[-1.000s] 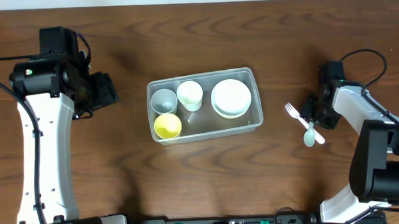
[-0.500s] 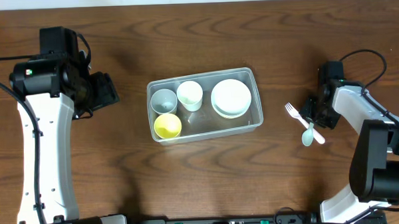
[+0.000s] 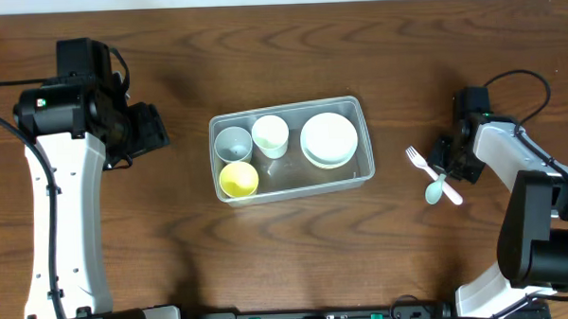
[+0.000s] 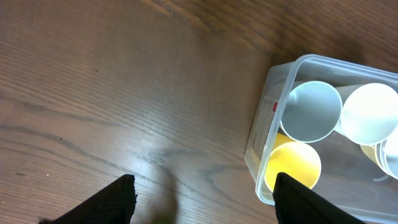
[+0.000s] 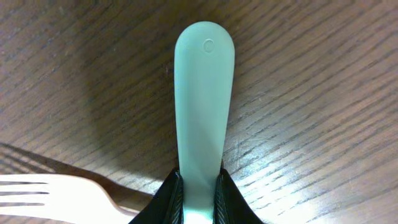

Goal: Pack container
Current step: 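Carry the green spoon into the container and release it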

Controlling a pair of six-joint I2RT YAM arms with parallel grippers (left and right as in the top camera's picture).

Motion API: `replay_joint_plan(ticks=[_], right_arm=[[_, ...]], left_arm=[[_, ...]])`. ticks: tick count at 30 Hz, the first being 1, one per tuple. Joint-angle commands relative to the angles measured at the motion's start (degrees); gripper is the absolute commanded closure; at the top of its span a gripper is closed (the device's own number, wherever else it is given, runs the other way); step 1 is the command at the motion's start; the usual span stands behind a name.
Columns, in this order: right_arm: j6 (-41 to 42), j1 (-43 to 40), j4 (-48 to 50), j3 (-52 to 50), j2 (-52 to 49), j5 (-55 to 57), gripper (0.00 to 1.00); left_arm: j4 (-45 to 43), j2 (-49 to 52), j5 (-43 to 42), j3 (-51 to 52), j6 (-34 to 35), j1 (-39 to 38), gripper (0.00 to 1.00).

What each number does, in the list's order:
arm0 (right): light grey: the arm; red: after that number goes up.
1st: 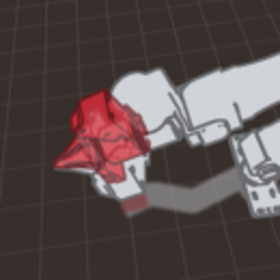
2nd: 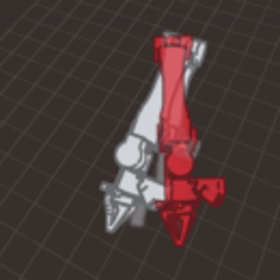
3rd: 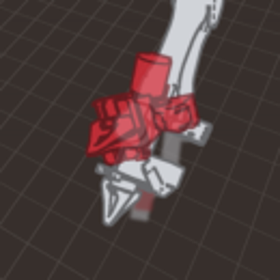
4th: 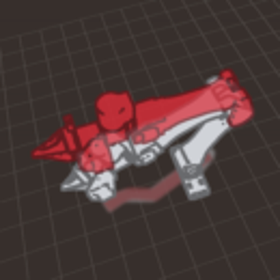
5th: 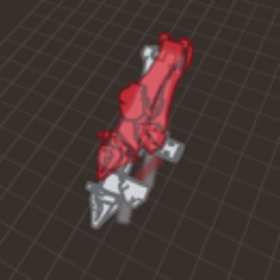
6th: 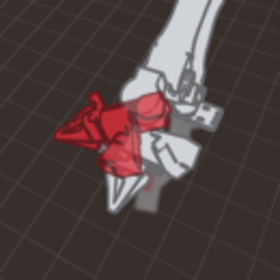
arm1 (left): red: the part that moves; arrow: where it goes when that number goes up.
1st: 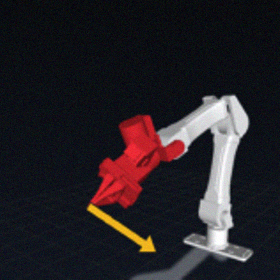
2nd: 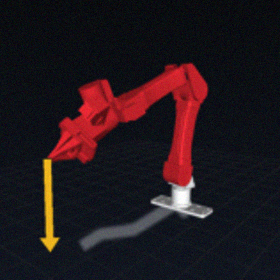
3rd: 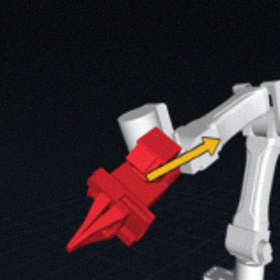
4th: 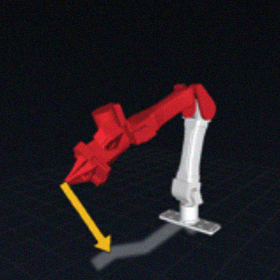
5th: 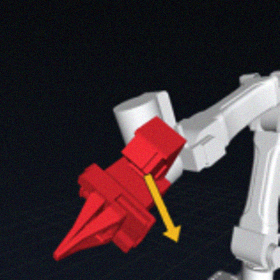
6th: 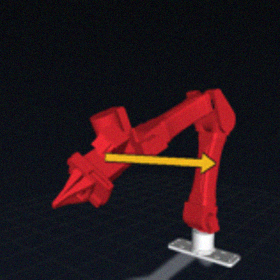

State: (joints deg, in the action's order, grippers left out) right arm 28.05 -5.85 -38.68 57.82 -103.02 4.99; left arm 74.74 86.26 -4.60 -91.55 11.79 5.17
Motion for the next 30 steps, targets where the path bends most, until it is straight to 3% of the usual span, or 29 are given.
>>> replay_joint_plan(ticks=[1,8,16,19,25,30], right_arm=[[-0.02,-0.09,0.39,-0.48,-1.86,0.55,0.99],[-6.56,-0.09,-1.64,3.65,1.81,-0.11,0.99],[-26.05,3.15,-6.19,16.59,12.2,-15.37,0.99],[-38.38,7.87,-6.86,21.59,15.19,-20.52,0.99],[-60.46,23.45,-7.32,26.51,16.98,-20.37,0.99],[-73.53,34.82,-7.43,26.49,14.93,-20.22,0.99]], left_arm=[[0.26,0.11,-0.37,0.2,-0.07,0.28,0.29],[0.26,0.11,-0.37,0.22,-0.07,0.28,0.29],[0.24,0.11,-0.37,0.22,-0.09,0.28,0.29],[0.22,0.11,-0.35,0.22,-0.09,0.28,0.29],[0.22,0.11,-0.37,0.22,-0.09,0.28,0.29],[0.2,0.11,-0.37,0.22,-0.09,0.28,0.28]])
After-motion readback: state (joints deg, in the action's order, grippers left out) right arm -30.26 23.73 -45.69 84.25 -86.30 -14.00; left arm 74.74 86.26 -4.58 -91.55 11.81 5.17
